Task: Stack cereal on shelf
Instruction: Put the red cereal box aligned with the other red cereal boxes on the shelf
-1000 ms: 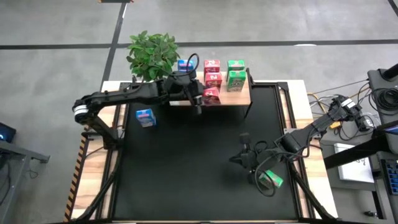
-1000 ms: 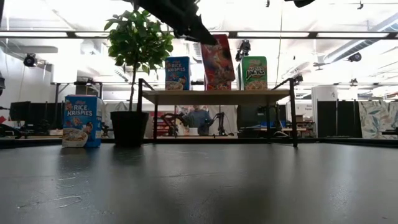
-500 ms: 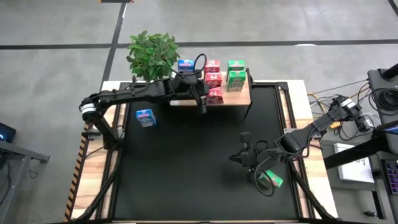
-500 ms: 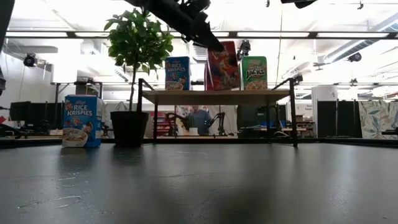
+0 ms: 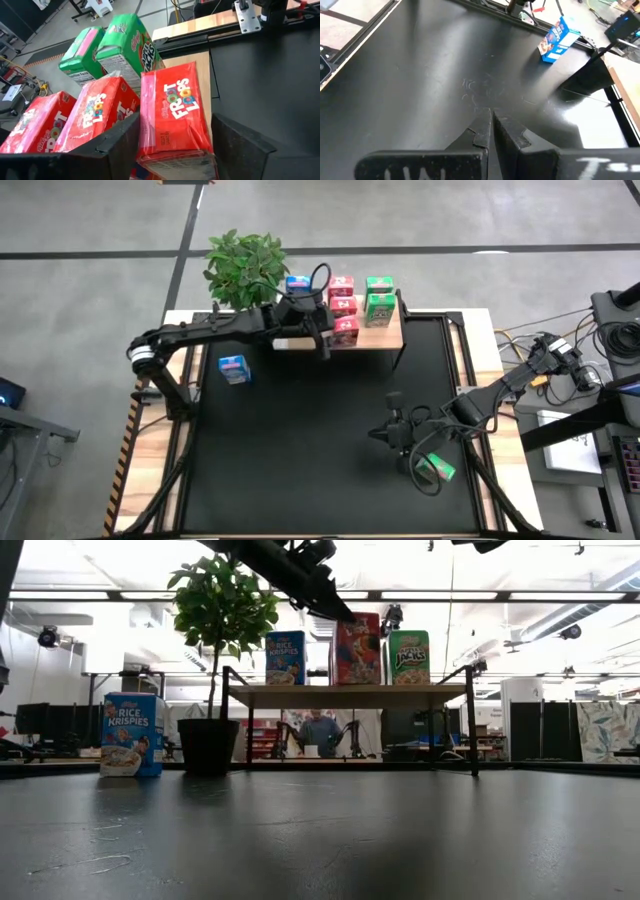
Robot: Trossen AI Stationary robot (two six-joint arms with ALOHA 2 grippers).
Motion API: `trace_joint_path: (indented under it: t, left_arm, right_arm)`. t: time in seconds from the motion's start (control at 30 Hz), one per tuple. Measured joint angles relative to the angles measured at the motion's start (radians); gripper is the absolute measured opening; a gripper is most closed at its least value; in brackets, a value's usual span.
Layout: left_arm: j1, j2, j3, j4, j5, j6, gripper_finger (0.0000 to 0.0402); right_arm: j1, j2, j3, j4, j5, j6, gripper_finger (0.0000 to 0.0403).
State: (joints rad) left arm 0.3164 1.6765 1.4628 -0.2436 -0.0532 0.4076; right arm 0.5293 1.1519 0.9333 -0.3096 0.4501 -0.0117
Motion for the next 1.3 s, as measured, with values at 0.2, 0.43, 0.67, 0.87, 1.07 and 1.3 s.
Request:
trace_joint_path:
  t: [0.2,0.43,0.67,0.87,1.07,1.3]
  left_arm:
    - [0.0,-0.01,0.075,-0.113,0.0,0.021,0.0233]
    - [-0.021,-0.024,0.148,-0.27,0.003,0.034,0.0232]
    - [-0.104,-0.088,0.087,-0.342,0.002,0.019,0.0215]
    - [-0.183,-0.149,-0.069,-0.269,-0.111,-0.004,0.0172]
    - [-0.184,-0.159,-0.268,-0.03,-0.22,-0.019,0.0134]
    - [-0.15,-0.158,-0.421,0.346,-0.226,-0.025,0.0109]
  right_arm:
    - [-0.002,0.0,0.0,0.0,0.075,0.011,0.0009]
    - [-0.085,0.0,0.0,0.0,0.145,0.026,0.0009]
    - [-0.241,0.0,0.001,-0.001,0.144,-0.019,0.0009]
    - [-0.394,0.0,0.016,-0.002,0.144,-0.094,0.0009]
    - [-0.541,-0.001,0.026,-0.004,0.144,-0.164,0.0009]
    - [-0.689,0.002,0.026,0.0,0.056,-0.21,0.0009]
